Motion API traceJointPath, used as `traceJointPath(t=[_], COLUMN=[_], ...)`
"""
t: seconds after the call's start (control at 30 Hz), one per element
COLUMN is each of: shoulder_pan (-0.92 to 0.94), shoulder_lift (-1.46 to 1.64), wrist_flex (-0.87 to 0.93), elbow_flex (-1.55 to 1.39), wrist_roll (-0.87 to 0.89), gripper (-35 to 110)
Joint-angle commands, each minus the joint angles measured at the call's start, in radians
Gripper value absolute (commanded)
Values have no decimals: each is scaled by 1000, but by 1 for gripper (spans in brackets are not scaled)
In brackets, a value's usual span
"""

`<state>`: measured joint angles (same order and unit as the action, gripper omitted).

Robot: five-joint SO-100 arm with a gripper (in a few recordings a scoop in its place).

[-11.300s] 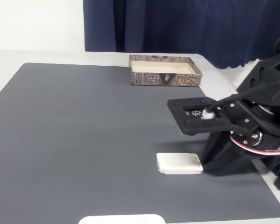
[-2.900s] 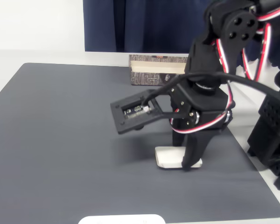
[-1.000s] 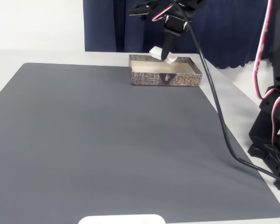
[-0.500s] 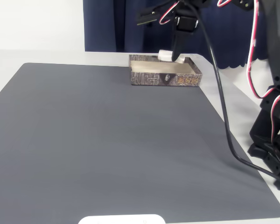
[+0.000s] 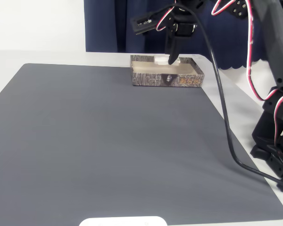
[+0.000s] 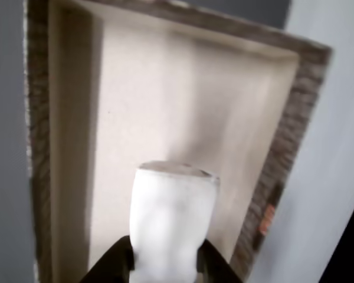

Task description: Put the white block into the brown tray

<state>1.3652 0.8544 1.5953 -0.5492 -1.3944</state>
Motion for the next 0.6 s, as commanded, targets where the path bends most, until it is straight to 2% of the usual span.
traceJointPath(t=[0.0, 0.57], shoulder_pan=[-15, -32], shoulder_lift=[9, -158], wrist_flex=[-8, -84], elbow_flex=[31, 140], wrist_roll=[-17, 23], gripper=[0, 3])
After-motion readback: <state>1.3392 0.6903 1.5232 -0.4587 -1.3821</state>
